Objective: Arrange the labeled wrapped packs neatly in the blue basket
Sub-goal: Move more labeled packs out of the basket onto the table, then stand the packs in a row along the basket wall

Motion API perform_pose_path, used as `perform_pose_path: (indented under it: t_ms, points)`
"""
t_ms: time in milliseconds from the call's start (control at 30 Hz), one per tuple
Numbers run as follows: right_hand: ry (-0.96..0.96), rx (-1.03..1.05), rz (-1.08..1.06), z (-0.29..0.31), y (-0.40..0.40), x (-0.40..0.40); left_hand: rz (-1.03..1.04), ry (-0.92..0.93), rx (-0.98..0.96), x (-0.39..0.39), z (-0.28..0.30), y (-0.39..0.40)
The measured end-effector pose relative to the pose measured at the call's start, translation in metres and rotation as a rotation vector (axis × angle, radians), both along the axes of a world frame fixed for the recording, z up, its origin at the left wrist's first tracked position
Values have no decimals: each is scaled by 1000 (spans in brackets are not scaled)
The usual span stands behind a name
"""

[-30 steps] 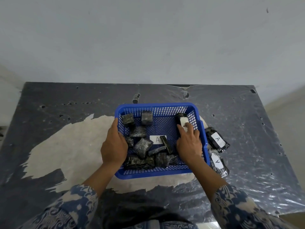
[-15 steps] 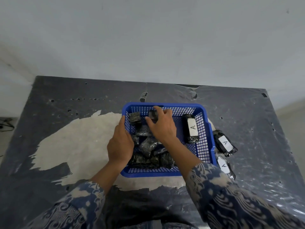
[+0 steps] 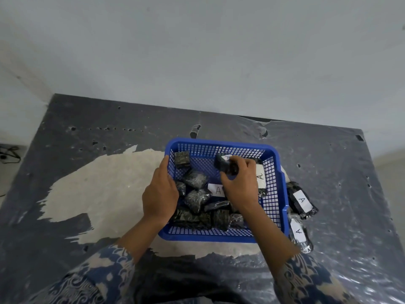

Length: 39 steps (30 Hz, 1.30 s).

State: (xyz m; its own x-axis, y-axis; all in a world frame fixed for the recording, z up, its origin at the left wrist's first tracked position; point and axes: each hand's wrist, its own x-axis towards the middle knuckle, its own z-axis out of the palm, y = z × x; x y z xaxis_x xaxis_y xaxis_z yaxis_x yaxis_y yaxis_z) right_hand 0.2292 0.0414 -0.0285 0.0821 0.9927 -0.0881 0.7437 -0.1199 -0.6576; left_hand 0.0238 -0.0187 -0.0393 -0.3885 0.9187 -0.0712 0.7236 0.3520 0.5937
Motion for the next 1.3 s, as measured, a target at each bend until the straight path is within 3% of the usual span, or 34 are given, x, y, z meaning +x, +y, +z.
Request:
perform_pose_path:
  t_ms: [100,167,233,933,1300]
  points:
    - [-190,112,-22,-5,-10,12,1,6,9,0,0,-1]
    - [-441,100,25,-11,-15,19,7,2,13,1,1,-1]
    - [-532,68,53,-16,-18,24,9,7,19,2,0,0]
    - [-626,58,63,-19,10,39,28,8,-2,3,1,1]
    - [-349,36,7,-2,-25,33,0,53,27,4,3,1]
